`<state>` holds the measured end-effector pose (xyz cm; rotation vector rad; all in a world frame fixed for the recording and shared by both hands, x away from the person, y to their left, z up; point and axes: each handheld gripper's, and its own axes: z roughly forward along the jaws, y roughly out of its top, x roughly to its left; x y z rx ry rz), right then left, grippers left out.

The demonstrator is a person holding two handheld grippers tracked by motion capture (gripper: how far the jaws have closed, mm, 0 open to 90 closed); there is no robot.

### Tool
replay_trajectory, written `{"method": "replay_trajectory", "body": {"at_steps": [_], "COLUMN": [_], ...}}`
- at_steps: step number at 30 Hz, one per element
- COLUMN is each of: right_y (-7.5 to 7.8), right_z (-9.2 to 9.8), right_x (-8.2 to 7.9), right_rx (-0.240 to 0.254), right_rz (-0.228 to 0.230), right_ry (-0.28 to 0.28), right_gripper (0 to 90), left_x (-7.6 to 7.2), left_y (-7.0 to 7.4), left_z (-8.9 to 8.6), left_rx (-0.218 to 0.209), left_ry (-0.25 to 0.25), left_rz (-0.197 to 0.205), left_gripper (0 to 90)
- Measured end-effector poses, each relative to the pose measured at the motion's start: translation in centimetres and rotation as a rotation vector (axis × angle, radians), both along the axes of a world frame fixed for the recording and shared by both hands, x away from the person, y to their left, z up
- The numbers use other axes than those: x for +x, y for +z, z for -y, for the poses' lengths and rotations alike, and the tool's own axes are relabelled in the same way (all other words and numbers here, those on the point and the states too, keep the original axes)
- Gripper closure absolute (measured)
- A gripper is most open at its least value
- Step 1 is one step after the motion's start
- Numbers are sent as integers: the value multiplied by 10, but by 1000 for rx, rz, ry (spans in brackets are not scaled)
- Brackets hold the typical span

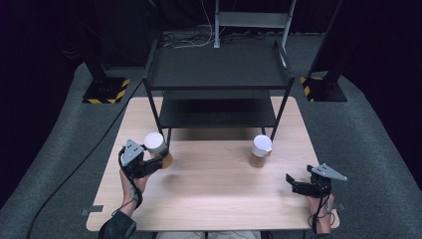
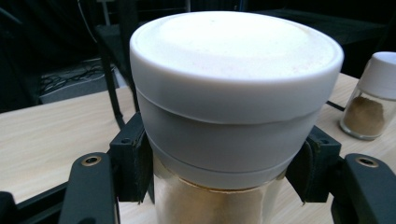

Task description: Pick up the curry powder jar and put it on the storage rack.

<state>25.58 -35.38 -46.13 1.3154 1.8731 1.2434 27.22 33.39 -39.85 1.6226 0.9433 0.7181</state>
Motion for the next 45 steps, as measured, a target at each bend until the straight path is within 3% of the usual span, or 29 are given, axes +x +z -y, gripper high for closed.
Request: {"method": "replay_trajectory", "body": {"at_steps": [13,28,45], "right_y": [-1,-1,-2], "right_z": [0,0,2], "right_x": [0,-1,-1], "right_rx": [4,9,14], "right_rz": [3,5,10], "right_ry": [-4,-5,-2], "right_gripper": [6,6,5], "left_x": [11,25,41], "left_y": [21,32,56], "left_z": [2,3,0], "left_rx": [-7,-41,-37], "left_ry": [-51,-97,-153], "left_rz": [4,-10,-1], "left_gripper": [343,343,344]}}
